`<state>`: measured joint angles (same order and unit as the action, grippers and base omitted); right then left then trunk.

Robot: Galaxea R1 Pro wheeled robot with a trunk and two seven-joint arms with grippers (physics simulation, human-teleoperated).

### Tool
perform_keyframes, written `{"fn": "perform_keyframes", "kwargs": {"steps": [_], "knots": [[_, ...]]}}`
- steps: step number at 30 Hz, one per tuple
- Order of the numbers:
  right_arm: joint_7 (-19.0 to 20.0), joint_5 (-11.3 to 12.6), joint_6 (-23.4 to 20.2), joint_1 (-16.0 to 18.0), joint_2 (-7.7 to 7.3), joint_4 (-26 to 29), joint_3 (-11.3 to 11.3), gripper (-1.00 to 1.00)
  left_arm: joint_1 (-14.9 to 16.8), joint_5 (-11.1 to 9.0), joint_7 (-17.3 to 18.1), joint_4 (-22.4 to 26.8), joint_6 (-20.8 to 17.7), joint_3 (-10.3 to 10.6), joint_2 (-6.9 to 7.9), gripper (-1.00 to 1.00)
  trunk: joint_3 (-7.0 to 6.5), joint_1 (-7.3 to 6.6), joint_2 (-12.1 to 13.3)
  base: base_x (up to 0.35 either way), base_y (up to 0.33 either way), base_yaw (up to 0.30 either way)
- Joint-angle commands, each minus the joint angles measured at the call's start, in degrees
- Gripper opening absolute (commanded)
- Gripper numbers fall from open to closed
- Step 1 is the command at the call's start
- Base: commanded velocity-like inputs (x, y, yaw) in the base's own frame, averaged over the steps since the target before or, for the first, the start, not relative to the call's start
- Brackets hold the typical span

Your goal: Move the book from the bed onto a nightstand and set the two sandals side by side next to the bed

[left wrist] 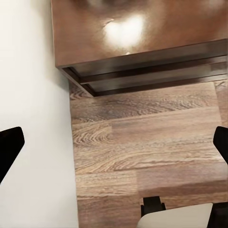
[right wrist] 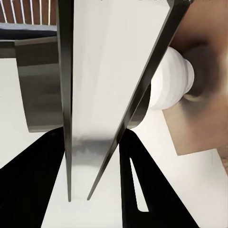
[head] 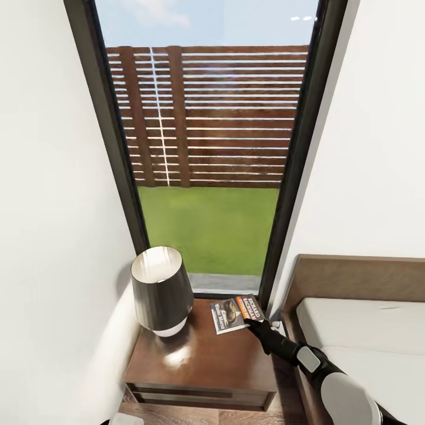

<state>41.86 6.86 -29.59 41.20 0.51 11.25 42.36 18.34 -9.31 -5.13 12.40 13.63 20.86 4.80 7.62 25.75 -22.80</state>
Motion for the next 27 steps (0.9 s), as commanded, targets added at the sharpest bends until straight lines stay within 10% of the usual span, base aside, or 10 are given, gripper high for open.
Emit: {"fn": "perform_keyframes", "kwargs": {"steps": [1, 27], "knots": [[-0.13, 0.61, -0.49, 0.02, 0.02, 0.09, -0.09, -1.00, 0.04, -0.53, -0.23, 0.00, 0.17, 0.50, 0.03, 1.00, 0.12, 0.03, -0.12, 0.000, 0.000, 0.000], [-0.11, 0.61, -0.47, 0.02, 0.10, 0.09, -0.10, -1.00, 0.10, -0.53, -0.16, 0.00, 0.17, 0.56, 0.03, 1.00, 0.12, 0.03, -0.12, 0.009, 0.006, 0.000]]}}
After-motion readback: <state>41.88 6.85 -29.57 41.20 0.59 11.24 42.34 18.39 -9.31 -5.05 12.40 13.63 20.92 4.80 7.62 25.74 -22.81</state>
